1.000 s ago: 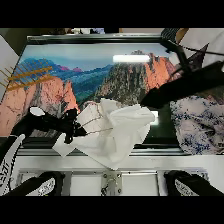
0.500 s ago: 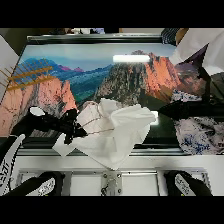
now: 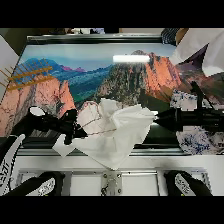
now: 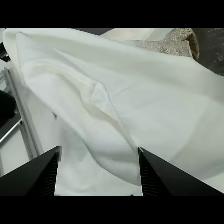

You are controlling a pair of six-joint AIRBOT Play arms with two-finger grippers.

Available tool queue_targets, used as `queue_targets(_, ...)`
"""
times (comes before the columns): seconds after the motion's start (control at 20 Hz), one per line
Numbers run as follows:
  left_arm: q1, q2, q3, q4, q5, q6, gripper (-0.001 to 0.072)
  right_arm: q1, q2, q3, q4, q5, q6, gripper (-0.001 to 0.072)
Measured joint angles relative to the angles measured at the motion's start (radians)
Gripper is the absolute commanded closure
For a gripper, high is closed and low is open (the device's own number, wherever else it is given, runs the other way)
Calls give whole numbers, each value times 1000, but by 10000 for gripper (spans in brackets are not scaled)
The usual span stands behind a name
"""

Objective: Fold the clothes and pants, and hang the long-sleeved shirts on hangers.

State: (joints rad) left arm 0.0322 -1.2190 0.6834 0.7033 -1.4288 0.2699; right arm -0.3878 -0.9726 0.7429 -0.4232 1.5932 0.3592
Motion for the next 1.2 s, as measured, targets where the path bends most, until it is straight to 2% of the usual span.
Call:
queue_targets(0.5,0,0,0,2,-4,-17,690,-1,0,-8,44,-4,-306,181)
queue_targets(0.95,0,0,0,3,-5,-18,689,5,0,-8,79,-116,-357,173)
queue_targets(1.0,0,0,0,3,-4,-18,689,12,0,-8,79,-108,-357,159)
queue_targets(1.05,0,0,0,3,-4,-18,689,21,0,-8,79,-98,-355,48)
queue_targets(1.2,0,0,0,3,-4,-18,689,60,-3,-8,55,-85,-325,46)
